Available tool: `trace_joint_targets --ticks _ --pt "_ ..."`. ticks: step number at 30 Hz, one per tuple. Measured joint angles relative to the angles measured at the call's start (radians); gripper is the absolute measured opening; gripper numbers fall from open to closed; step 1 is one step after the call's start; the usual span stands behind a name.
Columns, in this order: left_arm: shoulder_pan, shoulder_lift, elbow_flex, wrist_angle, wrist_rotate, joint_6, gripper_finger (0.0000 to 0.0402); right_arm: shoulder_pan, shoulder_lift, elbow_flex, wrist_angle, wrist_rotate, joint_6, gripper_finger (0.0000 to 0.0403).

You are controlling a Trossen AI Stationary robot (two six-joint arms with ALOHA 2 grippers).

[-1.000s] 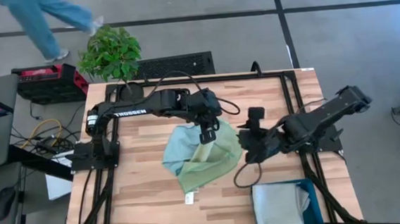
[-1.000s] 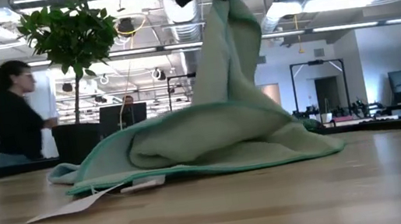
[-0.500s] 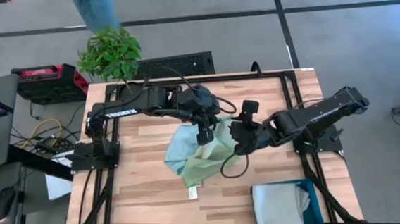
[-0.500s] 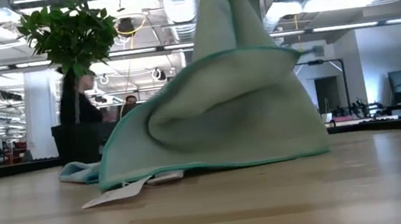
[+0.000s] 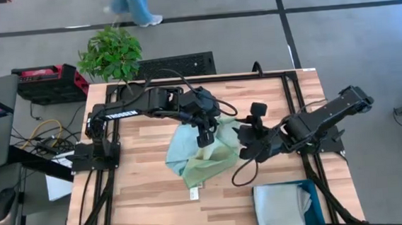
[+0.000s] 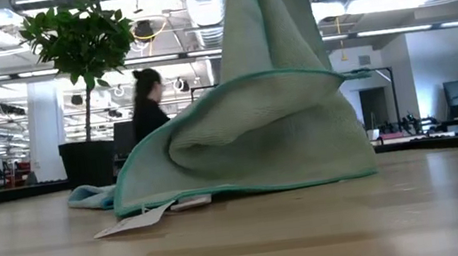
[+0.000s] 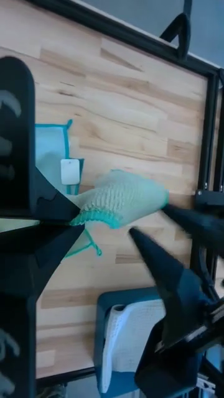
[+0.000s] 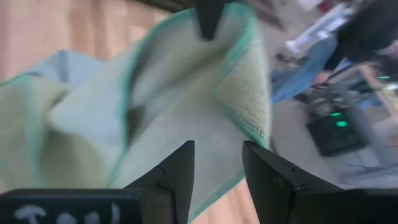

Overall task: Fold microfiber towels
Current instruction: Fold the green microfiber towel

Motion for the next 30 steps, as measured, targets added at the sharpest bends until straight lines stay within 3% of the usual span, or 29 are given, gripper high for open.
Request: trace_joint_targets --ticks 17,25,30 --pt "-0.044 0.000 0.000 0.008 0.010 -0.015 0.0000 0.029 0.006 0.000 -0.002 0.131 0.001 0.0159" --pt "-0.045 0.000 0.000 0.031 0.003 -0.016 0.0000 0.045 0.007 0.000 -0.015 0.050 -0.024 0.0159" --pt "-0.055 0.000 0.000 0.105 0.055 0.033 0.0000 0.019 0.013 0.000 -0.016 0.043 -0.025 0.0159"
